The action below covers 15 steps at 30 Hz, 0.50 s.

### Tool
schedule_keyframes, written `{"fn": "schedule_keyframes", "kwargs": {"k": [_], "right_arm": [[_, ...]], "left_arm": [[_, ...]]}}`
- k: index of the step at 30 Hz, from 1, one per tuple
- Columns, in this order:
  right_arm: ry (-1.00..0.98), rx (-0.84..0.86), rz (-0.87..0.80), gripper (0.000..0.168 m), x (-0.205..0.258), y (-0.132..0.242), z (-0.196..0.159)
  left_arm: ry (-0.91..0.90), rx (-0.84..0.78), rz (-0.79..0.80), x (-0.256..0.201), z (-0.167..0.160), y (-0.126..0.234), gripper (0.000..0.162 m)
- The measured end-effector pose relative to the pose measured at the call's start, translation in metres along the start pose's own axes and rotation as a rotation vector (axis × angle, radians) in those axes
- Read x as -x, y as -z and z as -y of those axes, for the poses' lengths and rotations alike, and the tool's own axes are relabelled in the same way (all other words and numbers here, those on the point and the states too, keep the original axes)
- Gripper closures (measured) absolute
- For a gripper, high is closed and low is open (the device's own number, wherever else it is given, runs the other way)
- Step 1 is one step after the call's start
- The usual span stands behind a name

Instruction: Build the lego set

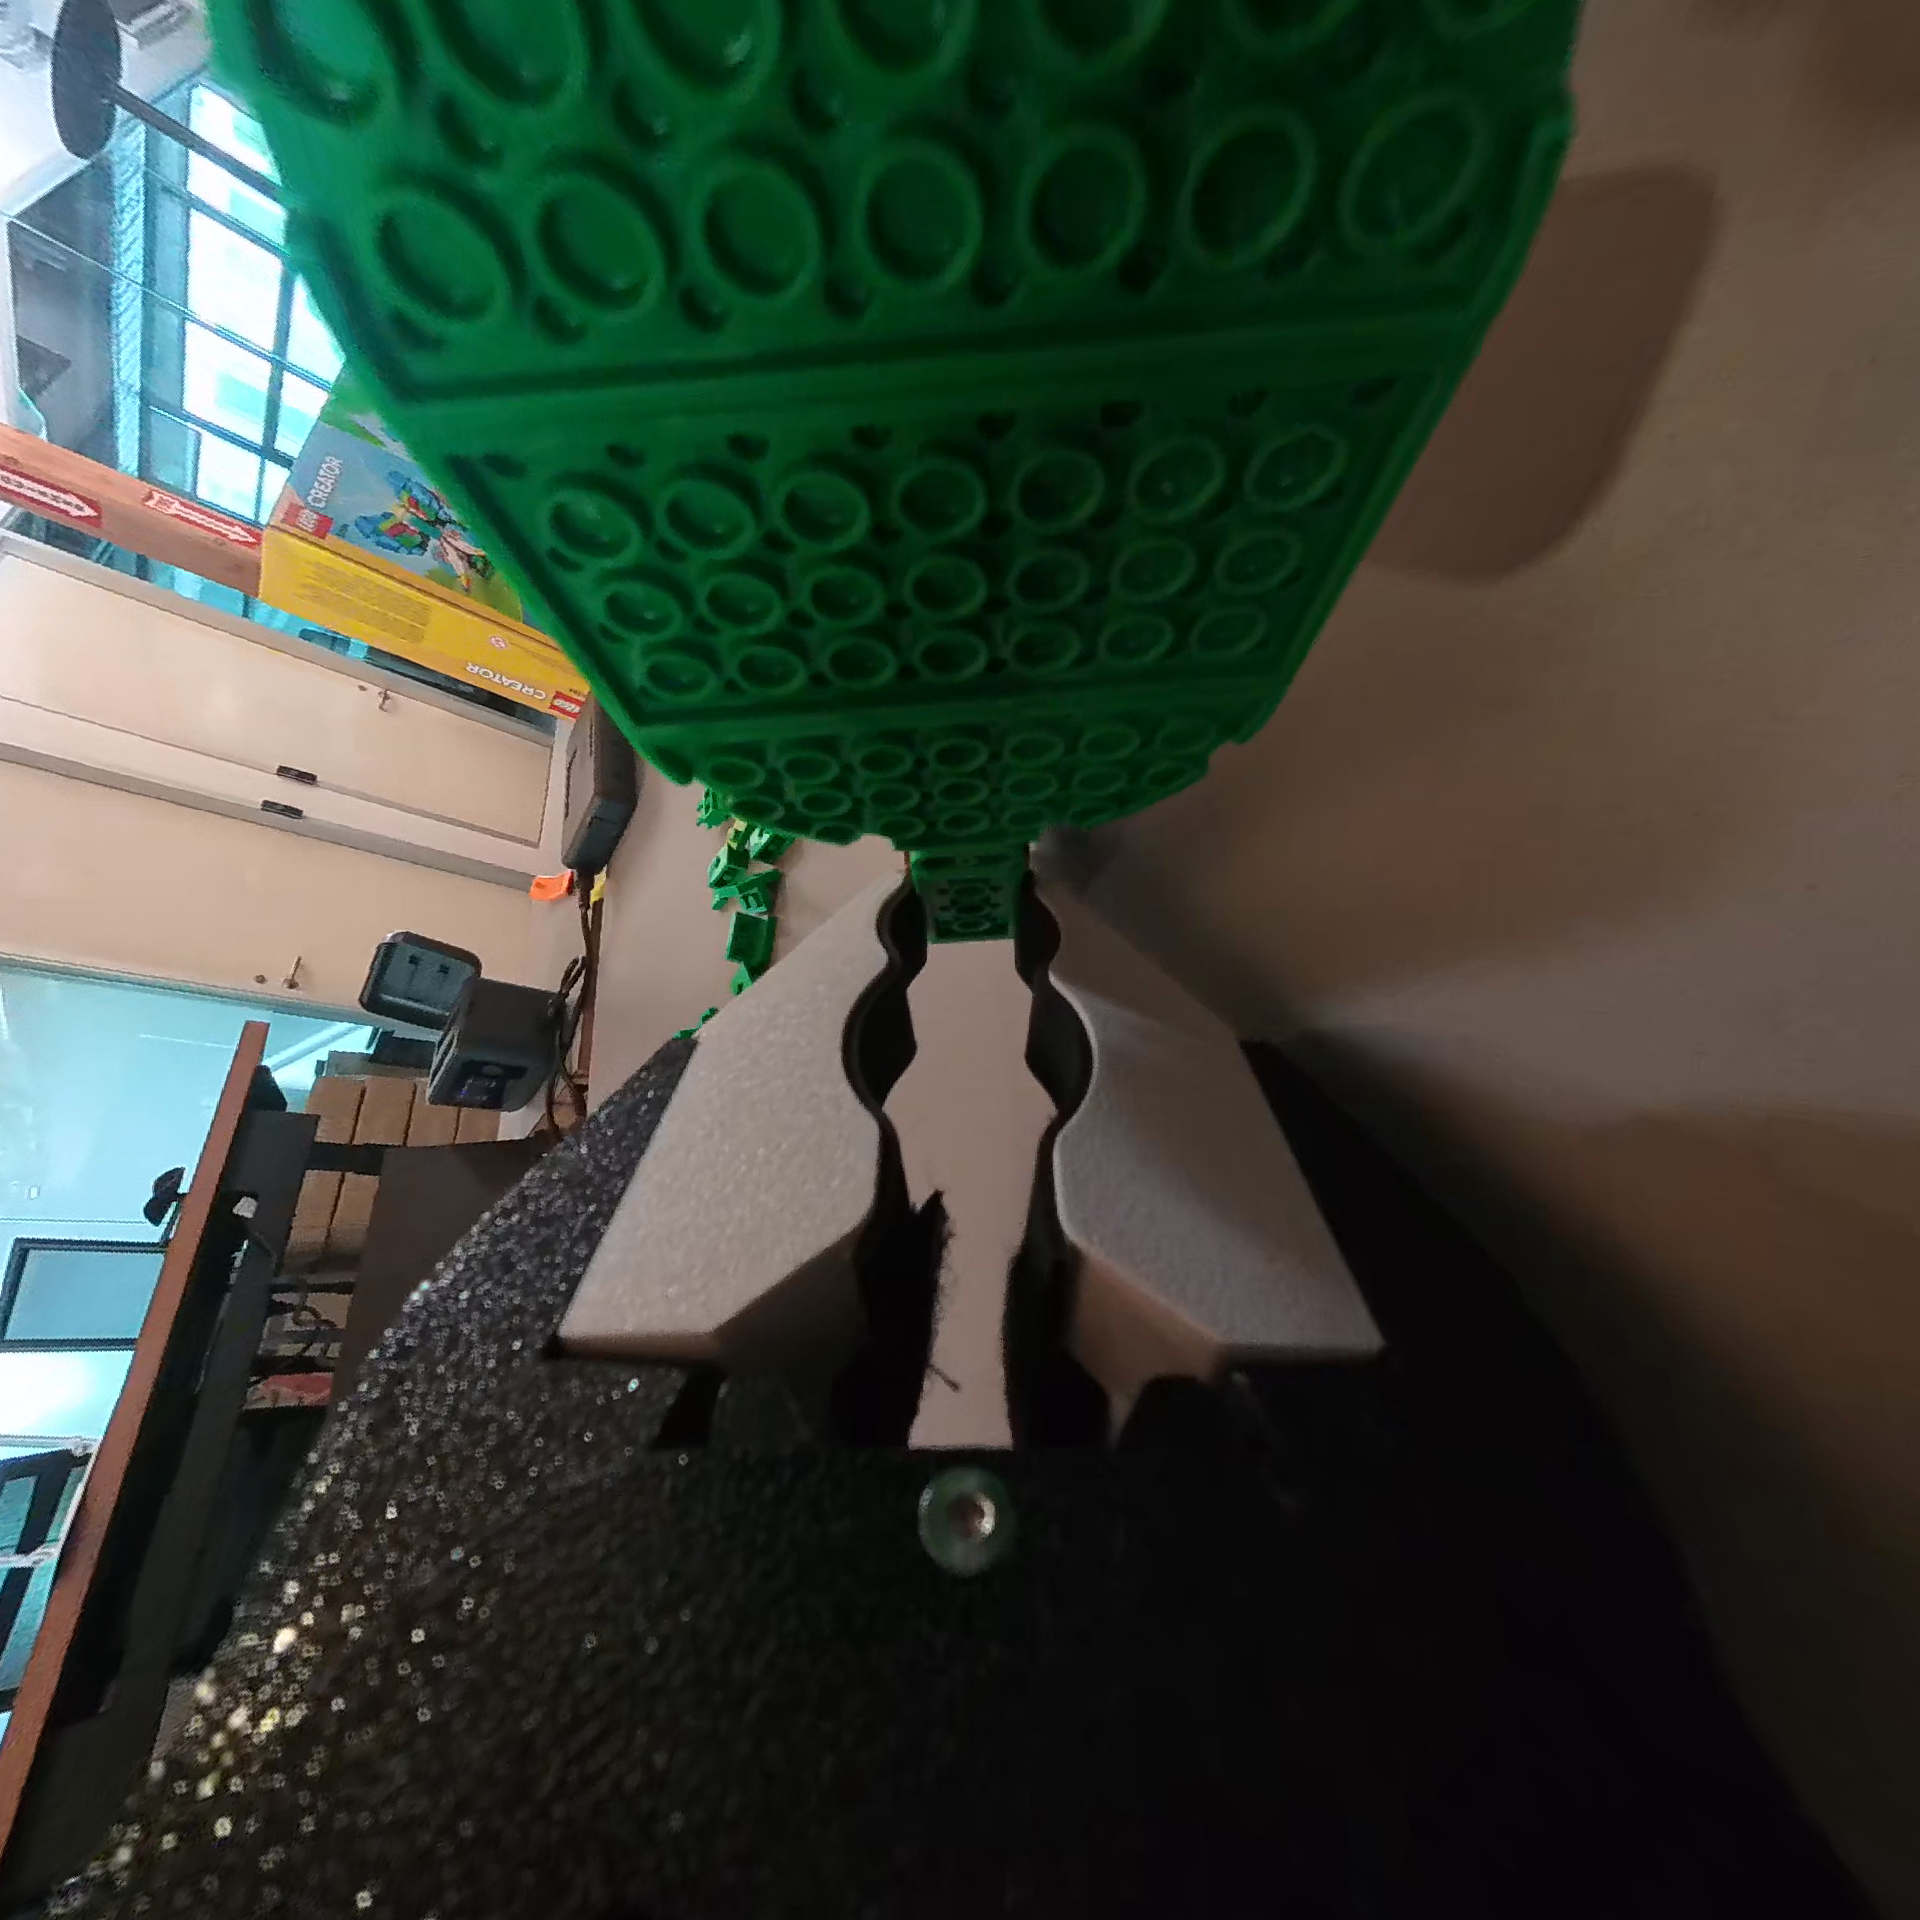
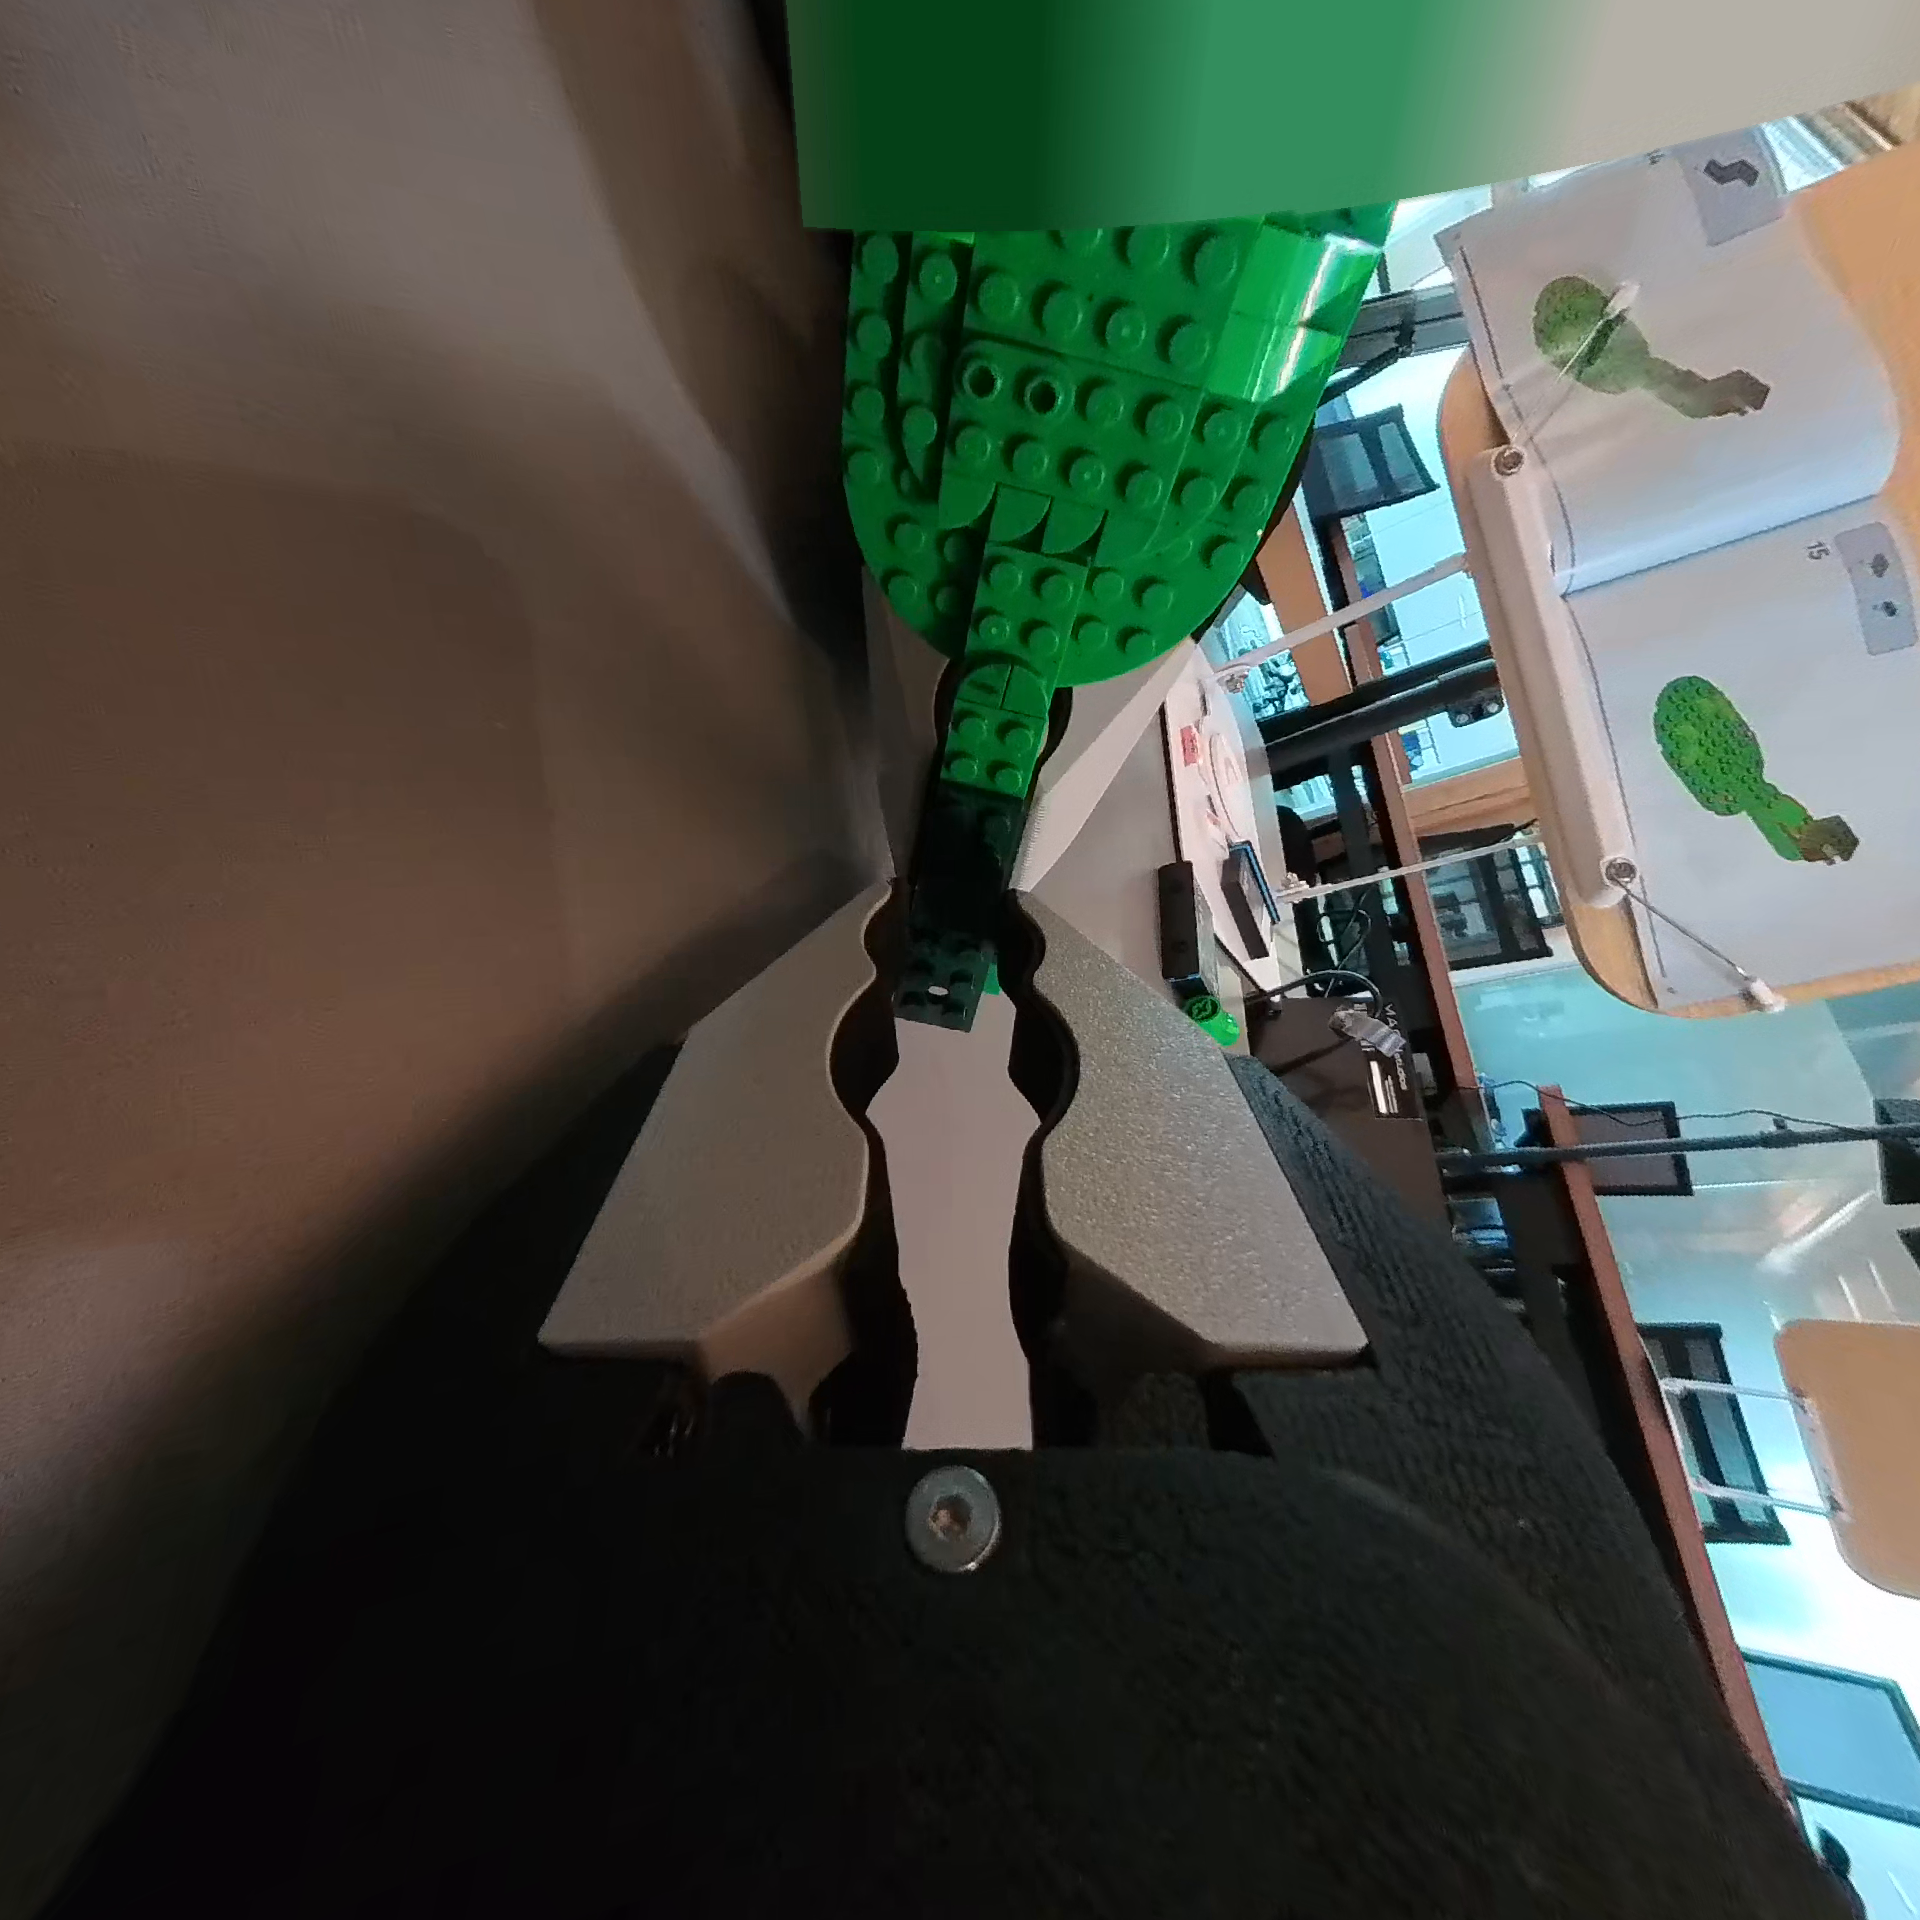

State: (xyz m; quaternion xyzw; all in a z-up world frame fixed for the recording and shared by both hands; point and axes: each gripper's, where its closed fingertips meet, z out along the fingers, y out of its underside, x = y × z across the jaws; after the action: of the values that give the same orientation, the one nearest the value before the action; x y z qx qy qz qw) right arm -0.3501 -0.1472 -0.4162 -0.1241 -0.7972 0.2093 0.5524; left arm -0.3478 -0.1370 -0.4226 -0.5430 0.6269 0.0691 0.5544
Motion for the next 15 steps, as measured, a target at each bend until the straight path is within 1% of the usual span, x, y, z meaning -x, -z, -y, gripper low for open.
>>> {"fn": "schedule_keyframes", "kwargs": {"k": [1, 4, 8, 10, 13, 15], "right_arm": [[0.001, -0.006, -0.004, 0.153, 0.000, 0.000, 0.001], [0.018, -0.038, -0.023, 0.153, -0.002, 0.004, 0.004], [0.076, -0.067, -0.107, 0.153, -0.013, 0.008, 0.008], [0.097, -0.070, -0.132, 0.153, -0.016, 0.011, 0.008], [0.118, -0.096, -0.157, 0.153, -0.019, 0.014, 0.013], [0.136, -0.116, -0.170, 0.154, -0.020, 0.016, 0.017]], "left_arm": [[-0.002, -0.002, 0.003, 0.000, 0.000, 0.000, 0.148], [-0.023, -0.034, 0.015, 0.001, 0.004, 0.000, 0.147], [0.000, -0.117, 0.088, 0.012, 0.012, 0.007, 0.143], [-0.017, -0.116, 0.146, 0.019, 0.013, 0.009, 0.139], [-0.063, -0.111, 0.196, 0.025, 0.014, 0.013, 0.136], [-0.096, -0.135, 0.207, 0.024, 0.019, 0.015, 0.139]]}}
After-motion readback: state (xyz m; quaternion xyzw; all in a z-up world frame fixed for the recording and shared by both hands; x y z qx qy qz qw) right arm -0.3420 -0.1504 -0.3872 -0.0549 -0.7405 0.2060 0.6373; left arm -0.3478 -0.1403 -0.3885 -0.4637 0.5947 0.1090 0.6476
